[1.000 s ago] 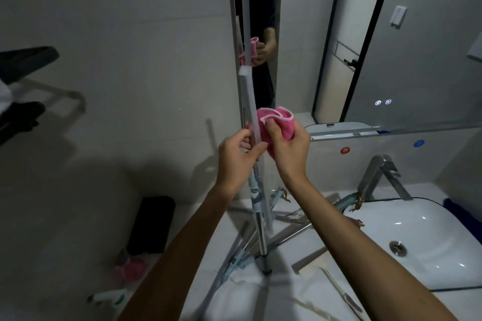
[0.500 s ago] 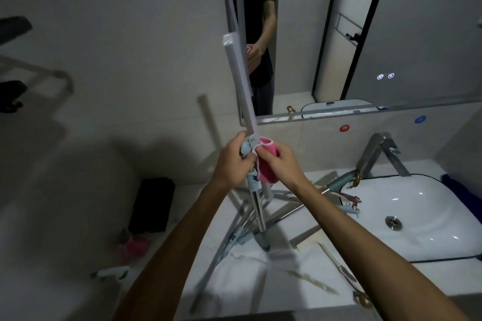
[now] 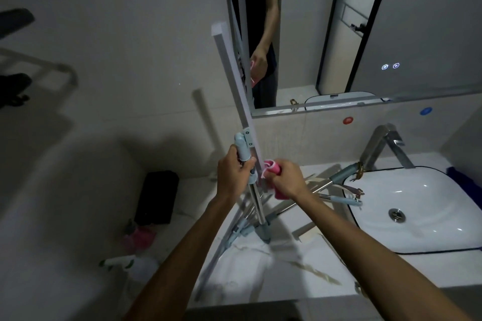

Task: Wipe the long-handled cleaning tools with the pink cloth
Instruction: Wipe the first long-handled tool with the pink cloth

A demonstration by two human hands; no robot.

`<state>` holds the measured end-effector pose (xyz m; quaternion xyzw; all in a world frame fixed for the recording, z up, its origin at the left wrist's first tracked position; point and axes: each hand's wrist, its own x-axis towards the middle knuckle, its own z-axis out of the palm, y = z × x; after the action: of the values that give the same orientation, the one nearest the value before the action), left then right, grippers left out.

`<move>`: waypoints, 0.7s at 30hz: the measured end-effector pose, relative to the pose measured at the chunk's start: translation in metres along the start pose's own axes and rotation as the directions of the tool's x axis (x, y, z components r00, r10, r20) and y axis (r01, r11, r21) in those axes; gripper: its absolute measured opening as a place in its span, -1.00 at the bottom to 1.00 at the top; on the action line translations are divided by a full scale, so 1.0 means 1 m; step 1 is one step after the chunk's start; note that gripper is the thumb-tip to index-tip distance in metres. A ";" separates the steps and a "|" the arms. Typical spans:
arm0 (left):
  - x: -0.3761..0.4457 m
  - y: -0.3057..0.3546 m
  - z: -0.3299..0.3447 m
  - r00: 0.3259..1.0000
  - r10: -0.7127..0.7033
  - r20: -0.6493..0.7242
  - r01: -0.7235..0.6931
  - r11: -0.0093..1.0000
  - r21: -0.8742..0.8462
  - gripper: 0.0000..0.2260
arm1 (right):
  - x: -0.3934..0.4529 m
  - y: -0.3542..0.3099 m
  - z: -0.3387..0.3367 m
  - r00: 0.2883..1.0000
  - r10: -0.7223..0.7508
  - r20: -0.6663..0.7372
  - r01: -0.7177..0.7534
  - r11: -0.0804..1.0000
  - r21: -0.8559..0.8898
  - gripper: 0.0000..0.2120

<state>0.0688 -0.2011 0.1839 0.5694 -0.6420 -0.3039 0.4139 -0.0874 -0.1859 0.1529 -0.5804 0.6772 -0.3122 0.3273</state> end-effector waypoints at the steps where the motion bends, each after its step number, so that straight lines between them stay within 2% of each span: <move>1: -0.002 0.000 0.000 1.000 0.019 -0.005 -0.019 1.000 0.012 -0.77 | -0.001 0.003 0.000 1.000 0.022 0.007 -0.021 0.999 -0.044 -0.92; 4: -0.007 0.008 -0.002 0.995 0.098 -0.006 -0.098 0.995 0.034 -0.71 | -0.002 0.014 0.003 0.997 0.066 0.026 -0.062 0.989 -0.132 -0.80; 9: -0.013 0.017 -0.004 0.985 0.175 -0.010 -0.174 0.983 0.061 -0.76 | -0.003 0.016 0.005 0.996 0.089 0.030 -0.086 0.992 -0.097 -0.78; 13: -0.018 0.015 -0.002 0.984 0.176 -0.016 -0.173 0.979 0.106 -0.81 | -0.011 0.003 0.003 0.994 -0.034 0.100 0.035 0.999 0.000 -0.88; 15: -0.020 0.012 -0.002 0.984 0.179 -0.019 -0.175 0.976 0.125 -0.81 | -0.019 -0.002 0.006 0.990 -0.086 0.109 0.079 0.994 0.069 -0.83; 18: -0.024 0.007 -0.002 0.986 0.165 0.003 -0.164 0.979 0.121 -0.81 | -0.030 -0.007 0.012 0.987 -0.163 0.007 0.159 0.973 0.170 -0.91; 21: -0.028 0.003 -0.002 0.985 0.171 -0.014 -0.169 0.981 0.098 -0.82 | -0.038 -0.012 0.015 0.979 -0.175 -0.102 0.195 0.952 0.236 -0.90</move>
<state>0.0692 -0.1726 0.1817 0.5352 -0.6977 -0.2296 0.4173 -0.0638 -0.1506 0.1563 -0.5834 0.5887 -0.4457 0.3382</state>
